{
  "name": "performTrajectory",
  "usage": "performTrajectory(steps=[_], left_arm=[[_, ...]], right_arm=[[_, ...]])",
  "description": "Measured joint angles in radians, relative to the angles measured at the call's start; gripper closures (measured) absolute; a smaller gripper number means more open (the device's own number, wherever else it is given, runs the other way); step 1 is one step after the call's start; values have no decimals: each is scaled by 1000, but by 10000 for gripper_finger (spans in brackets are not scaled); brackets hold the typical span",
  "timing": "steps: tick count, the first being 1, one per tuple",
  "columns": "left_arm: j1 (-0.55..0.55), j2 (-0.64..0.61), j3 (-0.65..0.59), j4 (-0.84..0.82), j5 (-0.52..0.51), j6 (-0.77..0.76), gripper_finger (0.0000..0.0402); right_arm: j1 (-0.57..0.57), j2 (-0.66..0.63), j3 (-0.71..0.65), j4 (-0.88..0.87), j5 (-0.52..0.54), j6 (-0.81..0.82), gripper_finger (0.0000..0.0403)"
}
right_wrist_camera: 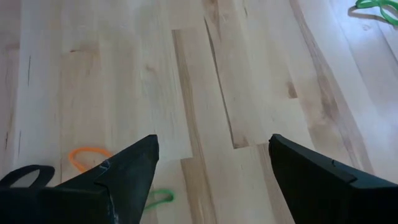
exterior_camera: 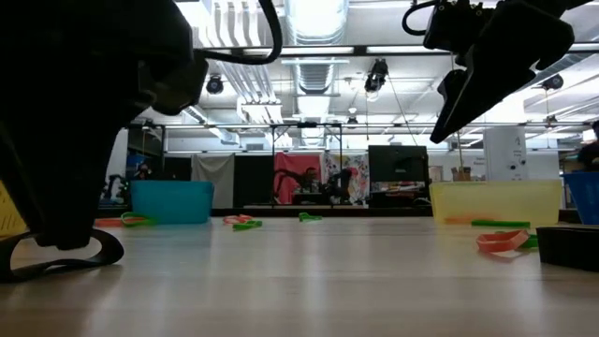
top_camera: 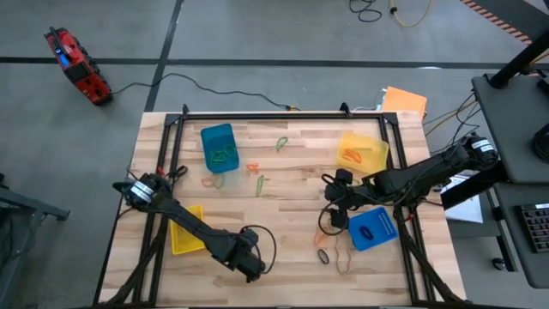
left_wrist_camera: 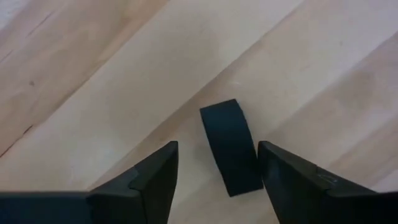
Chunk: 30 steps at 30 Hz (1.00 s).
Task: Sort rubber bands into baskets
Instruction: Put the black rubber band into the bottom blue bin
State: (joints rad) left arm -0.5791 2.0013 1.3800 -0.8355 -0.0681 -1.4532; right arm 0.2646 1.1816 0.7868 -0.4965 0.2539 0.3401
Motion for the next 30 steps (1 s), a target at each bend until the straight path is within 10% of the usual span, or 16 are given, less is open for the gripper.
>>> performTrajectory(steps=[18,30], left_arm=[[-14,-18,3,12,-93,123,392],[23,-287,-36,285,-379,813,401]], right_arm=[[0,0,0,1,0,-26,108],[36,0,-83,317,8,-213,111]])
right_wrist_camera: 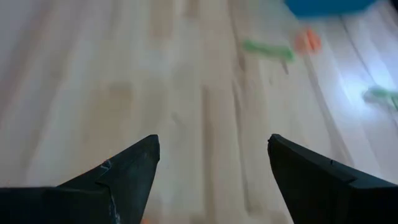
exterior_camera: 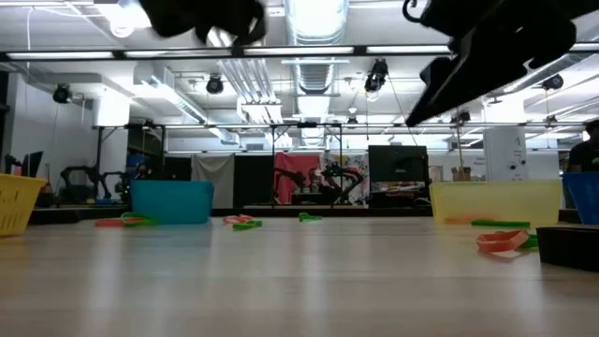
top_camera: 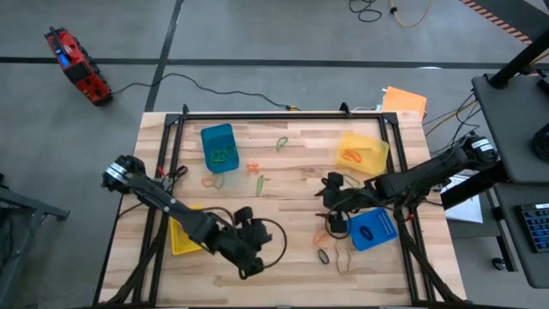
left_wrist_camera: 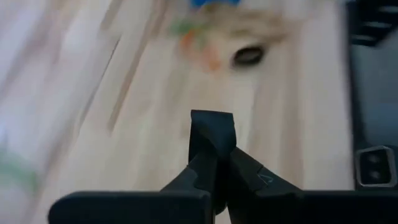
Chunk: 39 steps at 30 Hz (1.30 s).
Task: Sort rubber bands into baskets
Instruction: Put the black rubber band into the bottom blue bin
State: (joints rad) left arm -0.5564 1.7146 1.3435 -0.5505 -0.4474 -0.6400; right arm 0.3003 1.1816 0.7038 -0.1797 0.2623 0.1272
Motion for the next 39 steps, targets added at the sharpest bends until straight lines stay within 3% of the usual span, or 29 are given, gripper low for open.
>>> performTrajectory(steps=[6,11,15,23,39], left_arm=[[61,-81,-161,396,43,495,401],[174,-99,-308,637,46,637,401],[254,-94,-375,783,43,655,401],[278,-82,-387,921,46,746,401],[277,-81,-387,972,102,759,402]], right_arm=[[43,0,-143,500,0,-105,114],[57,0,-209,816,0,-155,123],[55,2,-200,844,4,-159,131],[55,59,-143,849,90,-231,145],[41,135,-72,867,105,-270,164]])
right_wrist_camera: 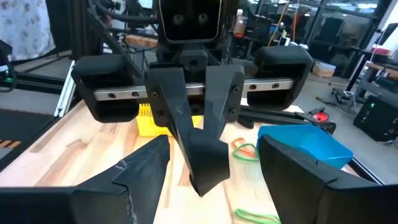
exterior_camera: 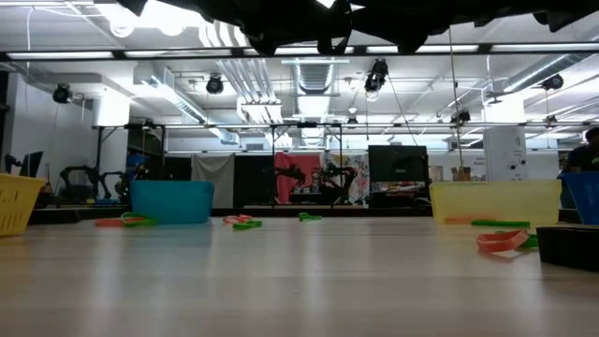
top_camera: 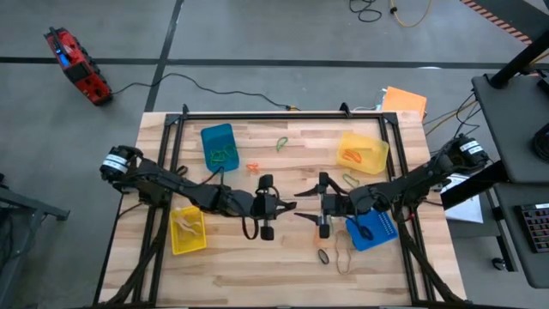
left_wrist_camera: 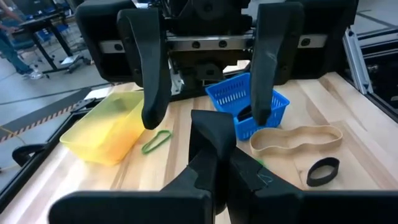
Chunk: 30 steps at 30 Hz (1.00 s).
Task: Sort rubber bands into baskets
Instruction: Put the black rubber band into the bottom blue bin
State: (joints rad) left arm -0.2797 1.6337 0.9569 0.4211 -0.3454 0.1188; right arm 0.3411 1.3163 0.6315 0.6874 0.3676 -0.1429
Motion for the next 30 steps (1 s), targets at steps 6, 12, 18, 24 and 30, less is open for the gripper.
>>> performTrajectory(steps=[6,12,18,24,30], left_arm=[[0,0,7,5,16,0,402],[0,1,14,6,16,0,402],[0,1,14,1,16,-7,401],[0,1,14,-4,15,-9,401],[-1,1,14,-8,16,-34,386]], right_arm=[[-8,11,0,13,0,1,186],[-10,23,0,36,-8,-7,208],[-10,26,0,36,-8,-12,240],[-10,26,0,36,-9,-15,295],[-10,26,0,35,-9,-34,372]])
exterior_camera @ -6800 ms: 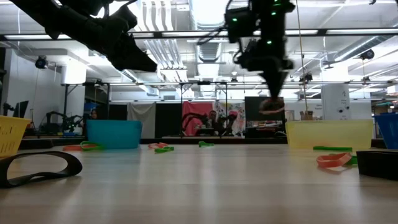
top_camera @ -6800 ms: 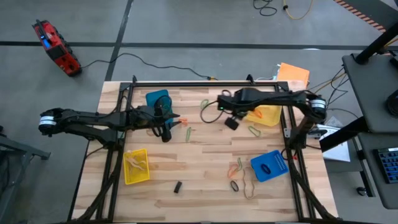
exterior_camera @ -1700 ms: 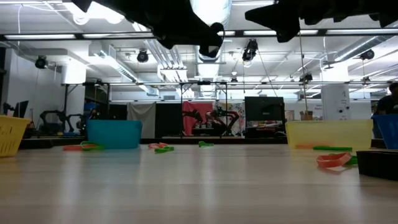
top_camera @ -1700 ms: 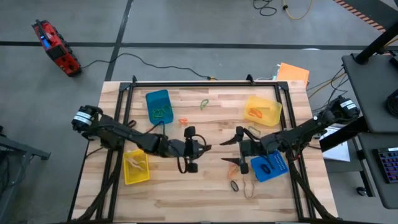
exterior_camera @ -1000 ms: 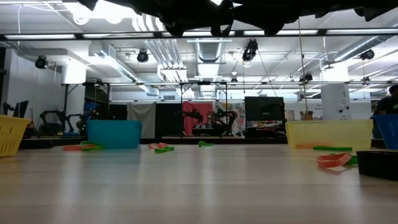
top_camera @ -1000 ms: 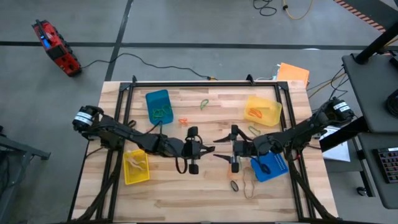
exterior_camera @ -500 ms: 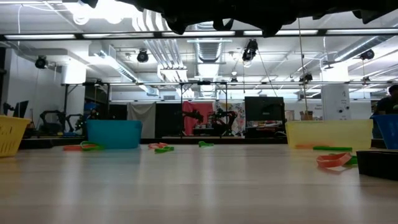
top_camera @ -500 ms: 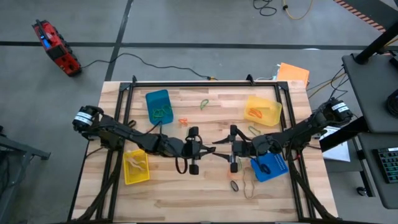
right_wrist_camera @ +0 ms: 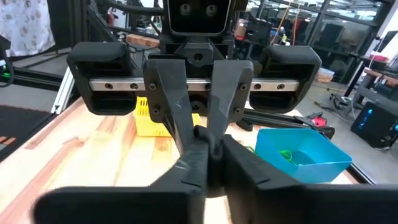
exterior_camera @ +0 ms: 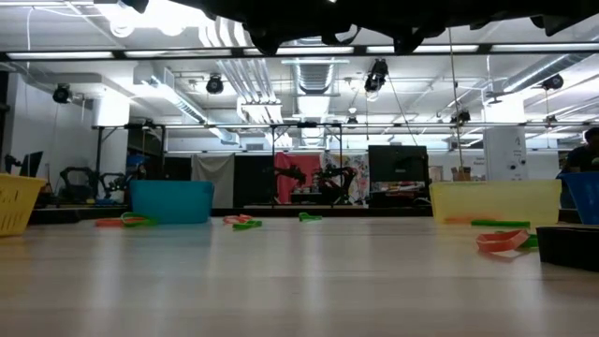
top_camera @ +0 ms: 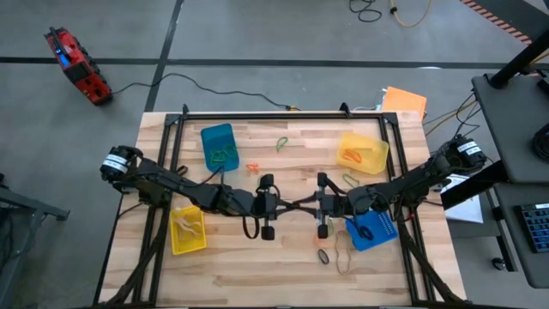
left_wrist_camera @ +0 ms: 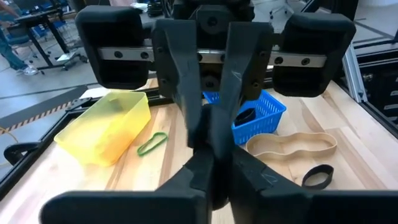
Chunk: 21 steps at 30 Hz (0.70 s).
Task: Sort rubber bands into baskets
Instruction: Put the black rubber band into the bottom blue bin
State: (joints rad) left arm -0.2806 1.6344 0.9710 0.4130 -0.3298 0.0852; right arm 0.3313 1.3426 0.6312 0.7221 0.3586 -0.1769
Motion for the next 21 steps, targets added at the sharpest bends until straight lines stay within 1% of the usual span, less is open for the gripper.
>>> performTrajectory(steps=[2,8,11,12,14,16,18,21], left_arm=[[-1,0,0,-13,0,-2,365],[-1,0,0,-54,-1,-23,285],[-1,-7,0,-123,-1,-56,252],[-1,-14,-1,-163,-1,-72,243],[-1,-28,-1,-229,-2,-109,228],[-1,-40,-1,-293,-2,-143,219],[-1,-49,-1,-333,-2,-157,216],[0,-60,-1,-344,-3,-151,217]], right_arm=[[0,0,0,-6,0,-5,387],[0,-19,0,-62,5,1,391],[-3,-69,0,-145,17,34,392],[-3,-93,0,-198,32,61,392],[-5,-141,3,-356,58,126,392],[-5,-182,42,-606,58,218,392],[-4,-207,116,-883,4,328,392],[4,-198,232,-1231,-125,482,392]])
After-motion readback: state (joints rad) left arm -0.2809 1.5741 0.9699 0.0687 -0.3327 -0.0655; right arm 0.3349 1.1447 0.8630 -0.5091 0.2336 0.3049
